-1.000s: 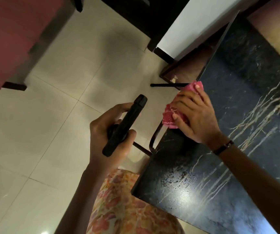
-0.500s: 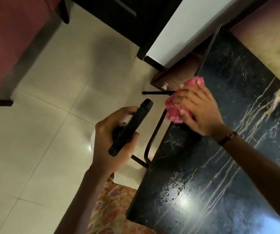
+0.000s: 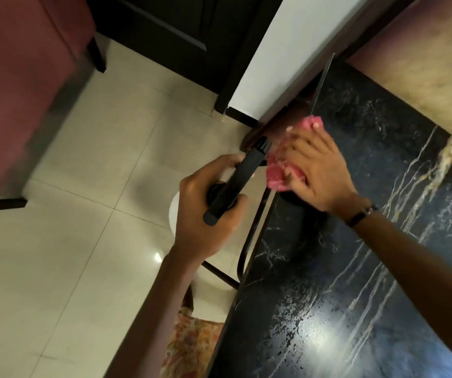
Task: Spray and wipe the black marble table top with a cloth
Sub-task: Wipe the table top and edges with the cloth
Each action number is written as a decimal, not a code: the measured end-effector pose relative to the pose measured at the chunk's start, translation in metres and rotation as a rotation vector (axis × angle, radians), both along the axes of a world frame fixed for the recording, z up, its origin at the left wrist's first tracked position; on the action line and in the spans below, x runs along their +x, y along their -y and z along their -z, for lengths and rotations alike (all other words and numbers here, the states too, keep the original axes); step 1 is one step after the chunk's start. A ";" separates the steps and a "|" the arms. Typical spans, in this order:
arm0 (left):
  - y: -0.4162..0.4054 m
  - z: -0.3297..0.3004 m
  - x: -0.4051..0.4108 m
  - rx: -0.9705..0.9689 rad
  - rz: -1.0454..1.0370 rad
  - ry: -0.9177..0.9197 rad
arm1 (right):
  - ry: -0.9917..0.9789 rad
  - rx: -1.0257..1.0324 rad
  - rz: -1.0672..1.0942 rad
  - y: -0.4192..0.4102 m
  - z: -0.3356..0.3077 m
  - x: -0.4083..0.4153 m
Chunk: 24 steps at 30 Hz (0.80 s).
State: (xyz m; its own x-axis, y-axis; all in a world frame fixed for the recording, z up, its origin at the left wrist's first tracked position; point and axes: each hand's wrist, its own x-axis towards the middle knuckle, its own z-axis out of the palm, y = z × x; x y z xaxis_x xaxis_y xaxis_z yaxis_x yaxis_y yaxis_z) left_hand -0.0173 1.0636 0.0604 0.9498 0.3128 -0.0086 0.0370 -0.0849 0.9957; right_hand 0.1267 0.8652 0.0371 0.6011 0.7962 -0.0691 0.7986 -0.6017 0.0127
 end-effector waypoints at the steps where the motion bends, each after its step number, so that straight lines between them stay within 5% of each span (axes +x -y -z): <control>1: 0.001 0.000 0.001 -0.003 -0.004 -0.001 | 0.024 0.000 0.028 0.000 0.001 0.020; 7: 0.002 0.007 0.000 0.054 -0.017 0.014 | 0.089 -0.044 0.224 -0.006 -0.002 0.123; 15: -0.001 0.007 0.008 0.088 -0.023 0.029 | 0.046 0.000 0.081 0.003 0.004 0.094; 24: 0.003 -0.005 0.007 0.094 -0.023 0.090 | 0.031 0.266 0.551 -0.005 0.013 0.131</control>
State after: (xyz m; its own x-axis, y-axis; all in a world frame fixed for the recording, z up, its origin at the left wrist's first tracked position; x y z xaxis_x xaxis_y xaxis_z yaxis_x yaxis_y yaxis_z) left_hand -0.0099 1.0605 0.0651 0.9380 0.3298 0.1071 -0.0496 -0.1781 0.9828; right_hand 0.2574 0.8698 0.0244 0.9280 0.3550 0.1135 0.3704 -0.9121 -0.1758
